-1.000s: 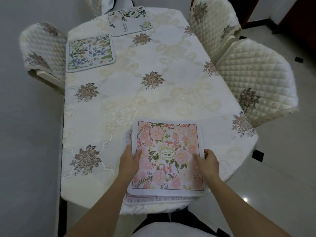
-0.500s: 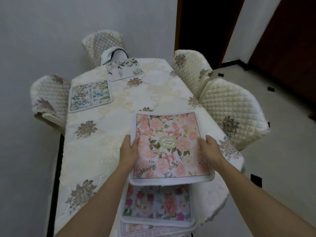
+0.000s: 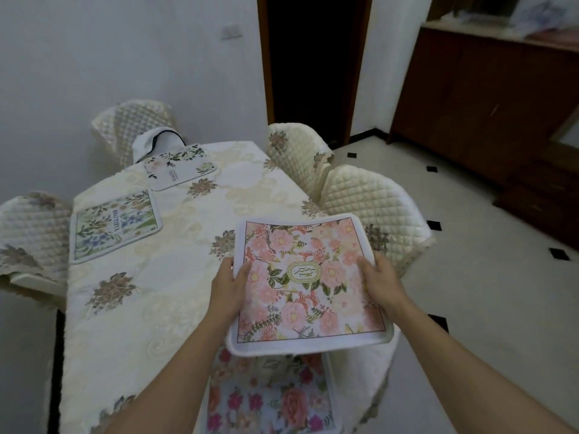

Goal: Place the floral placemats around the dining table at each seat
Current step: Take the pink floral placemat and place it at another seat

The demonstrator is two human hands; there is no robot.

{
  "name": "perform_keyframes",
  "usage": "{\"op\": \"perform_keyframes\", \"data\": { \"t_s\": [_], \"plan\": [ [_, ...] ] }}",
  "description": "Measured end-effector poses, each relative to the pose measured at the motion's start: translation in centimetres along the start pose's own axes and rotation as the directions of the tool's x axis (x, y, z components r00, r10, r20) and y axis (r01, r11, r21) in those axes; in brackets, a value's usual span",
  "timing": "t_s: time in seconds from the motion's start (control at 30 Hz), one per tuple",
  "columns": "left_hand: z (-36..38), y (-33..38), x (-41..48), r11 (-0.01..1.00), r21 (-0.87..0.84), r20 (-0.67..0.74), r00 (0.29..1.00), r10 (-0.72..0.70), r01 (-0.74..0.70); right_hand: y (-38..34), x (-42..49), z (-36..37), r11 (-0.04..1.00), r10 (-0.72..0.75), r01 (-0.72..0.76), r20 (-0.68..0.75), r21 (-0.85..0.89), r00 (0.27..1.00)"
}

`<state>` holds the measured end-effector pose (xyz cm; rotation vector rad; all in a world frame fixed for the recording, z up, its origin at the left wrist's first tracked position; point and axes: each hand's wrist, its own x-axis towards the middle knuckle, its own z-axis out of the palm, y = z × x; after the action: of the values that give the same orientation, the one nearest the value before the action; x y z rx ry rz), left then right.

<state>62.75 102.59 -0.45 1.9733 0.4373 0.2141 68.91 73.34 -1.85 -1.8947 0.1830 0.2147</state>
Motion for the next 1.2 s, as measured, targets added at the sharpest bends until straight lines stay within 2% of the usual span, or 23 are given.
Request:
{"op": "perform_keyframes", "data": {
  "t_s": [0.2, 0.43, 0.57, 0.7, 0.87, 1.07, 1.2],
  "plan": [
    [6.6, 1.8, -0.2, 0.997, -0.002, 0.203, 0.976, 0.077, -0.078, 2.8, -3.8, -6.0, 0.995, 0.096, -0.099, -0.255, 0.002, 0.962],
    [16.8, 6.5, -3.2, 0.976, -0.078, 0.435, 0.874, 0.215, -0.201, 7.2, -10.4, -15.3, 0.978, 0.199, -0.202, -0.527, 0.052, 0.826],
    [21.6, 9.0, -4.8, 0.963, -0.097, 0.516, 0.815, 0.264, -0.251, 9.1, -12.9, -19.1, 0.970, 0.229, -0.222, -0.642, 0.094, 0.732],
    [25.7, 10.8, -5.6, 0.959, -0.097, 0.590, 0.761, 0.270, -0.265, 10.8, -14.3, -22.0, 0.963, 0.262, -0.227, -0.698, 0.145, 0.667],
    [30.8, 13.2, -6.1, 0.949, -0.101, 0.623, 0.725, 0.294, -0.298, 12.5, -13.5, -25.9, 0.958, 0.283, -0.221, -0.728, 0.183, 0.624],
    [38.9, 15.6, -5.3, 0.949, -0.061, 0.632, 0.723, 0.277, -0.310, 15.4, -9.0, -32.0, 0.948, 0.317, -0.220, -0.720, 0.229, 0.617],
    [45.1, 18.1, -4.3, 0.955, 0.005, 0.598, 0.766, 0.234, -0.295, 16.9, -4.3, -37.7, 0.953, 0.300, -0.232, -0.686, 0.194, 0.662]
  ]
}}
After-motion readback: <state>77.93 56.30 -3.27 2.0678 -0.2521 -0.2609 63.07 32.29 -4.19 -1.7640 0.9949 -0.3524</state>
